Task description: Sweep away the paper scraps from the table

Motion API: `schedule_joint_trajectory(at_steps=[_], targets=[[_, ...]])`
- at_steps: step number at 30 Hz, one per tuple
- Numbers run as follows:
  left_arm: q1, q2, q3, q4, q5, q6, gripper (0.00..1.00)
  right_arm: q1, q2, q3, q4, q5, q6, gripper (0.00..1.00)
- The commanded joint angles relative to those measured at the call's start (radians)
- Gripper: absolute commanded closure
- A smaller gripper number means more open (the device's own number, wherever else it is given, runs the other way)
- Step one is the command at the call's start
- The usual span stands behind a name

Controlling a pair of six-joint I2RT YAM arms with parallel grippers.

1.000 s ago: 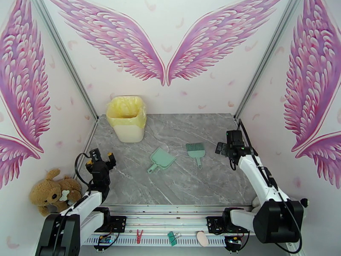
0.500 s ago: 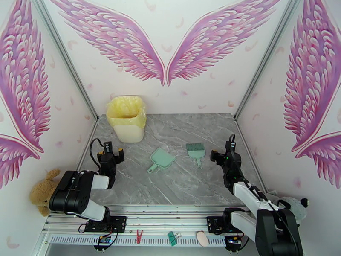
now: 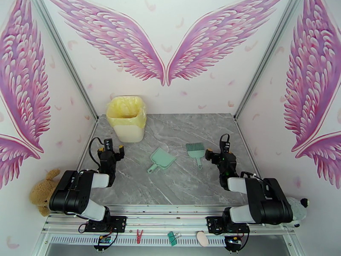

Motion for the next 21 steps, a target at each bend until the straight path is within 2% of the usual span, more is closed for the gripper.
schedule_joint_trajectory(at_steps=[1, 3, 4, 6, 7, 21], targets=[[0.005, -0.001, 0.025, -0.008, 0.016, 0.004, 0.01, 0.033, 0.091, 0.026, 0.184, -0.117, -0.090, 0.01], [0.005, -0.001, 0.025, -0.008, 0.018, 0.003, 0.01, 0.045, 0.057, 0.094, -0.008, -0.103, -0.103, 0.01], [0.006, -0.001, 0.025, -0.008, 0.018, 0.003, 0.01, 0.047, 0.074, 0.079, 0.050, -0.076, -0.094, 0.01], [0.006, -0.001, 0.025, -0.009, 0.020, 0.003, 0.01, 0.048, 0.061, 0.097, -0.011, -0.053, -0.091, 0.01], [0.006, -0.001, 0.026, -0.009, 0.020, 0.003, 0.01, 0.049, 0.071, 0.090, 0.027, -0.051, -0.089, 0.01], [0.035, -0.003, 0.034, -0.031, 0.084, -0.010, 0.01, 0.050, 0.067, 0.091, 0.012, -0.050, -0.090, 0.01]])
